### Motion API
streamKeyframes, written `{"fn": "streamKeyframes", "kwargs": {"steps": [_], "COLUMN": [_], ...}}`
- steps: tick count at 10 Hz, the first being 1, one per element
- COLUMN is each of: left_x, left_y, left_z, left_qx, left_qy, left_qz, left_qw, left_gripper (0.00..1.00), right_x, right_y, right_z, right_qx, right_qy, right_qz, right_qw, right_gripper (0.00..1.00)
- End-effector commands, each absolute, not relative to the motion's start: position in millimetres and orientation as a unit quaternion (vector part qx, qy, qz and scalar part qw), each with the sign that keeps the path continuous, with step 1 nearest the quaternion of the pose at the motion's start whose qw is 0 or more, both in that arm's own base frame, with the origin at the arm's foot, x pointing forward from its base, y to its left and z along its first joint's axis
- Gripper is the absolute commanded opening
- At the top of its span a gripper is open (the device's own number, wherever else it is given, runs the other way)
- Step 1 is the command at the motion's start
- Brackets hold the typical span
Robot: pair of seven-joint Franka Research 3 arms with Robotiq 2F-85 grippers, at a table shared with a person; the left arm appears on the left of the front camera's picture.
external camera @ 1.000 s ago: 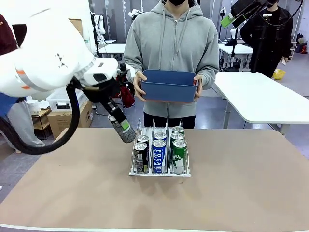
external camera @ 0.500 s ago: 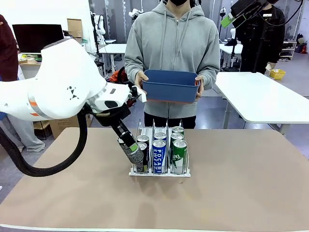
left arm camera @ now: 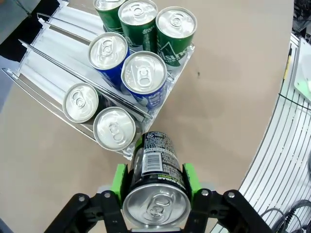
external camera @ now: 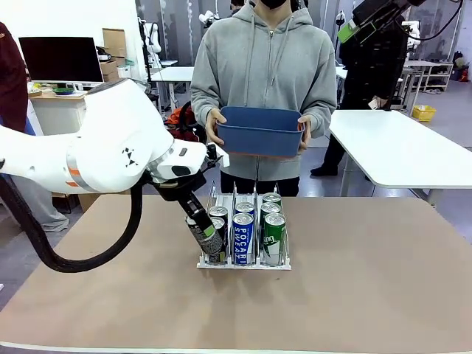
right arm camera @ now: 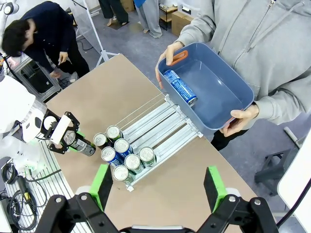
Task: Fill the beverage cans into the dispenser.
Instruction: Place the picked Pepsi coke in the line of the Automatic Can Dispenser with the same cans.
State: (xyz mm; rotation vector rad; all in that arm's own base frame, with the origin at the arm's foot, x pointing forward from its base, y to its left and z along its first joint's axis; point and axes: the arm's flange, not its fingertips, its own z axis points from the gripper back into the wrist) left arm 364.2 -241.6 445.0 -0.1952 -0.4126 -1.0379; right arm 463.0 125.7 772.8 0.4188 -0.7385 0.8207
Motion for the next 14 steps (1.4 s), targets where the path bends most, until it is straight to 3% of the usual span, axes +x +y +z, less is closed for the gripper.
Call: {"fn": "streamKeyframes", "kwargs": {"steps": [1,8,14], "left_x": [359,394,431], "left_y": [-239,-249,-254], "left_z": [449,435,430], "left_qx": [-0.091,-0.084,-0.056], "left_qy": [-0.197,-0.165,-0.211], "left_qz": [-0.501,-0.457,-0.414], "left_qw": [0.838,0.870,0.884], "left_gripper": [0.58,0.58,0.58], "right_x": [461,461,461], "right_y": [125,125,125], "right_z": [770,770,770], "right_qx": [0.202,0.202,0.202], "right_qy": [-0.349,-0.349,-0.349], "right_qz": [0.387,0.387,0.387], "right_qw": [0.829,0.829,0.829], "right_gripper": [1.00,1.00,1.00]}}
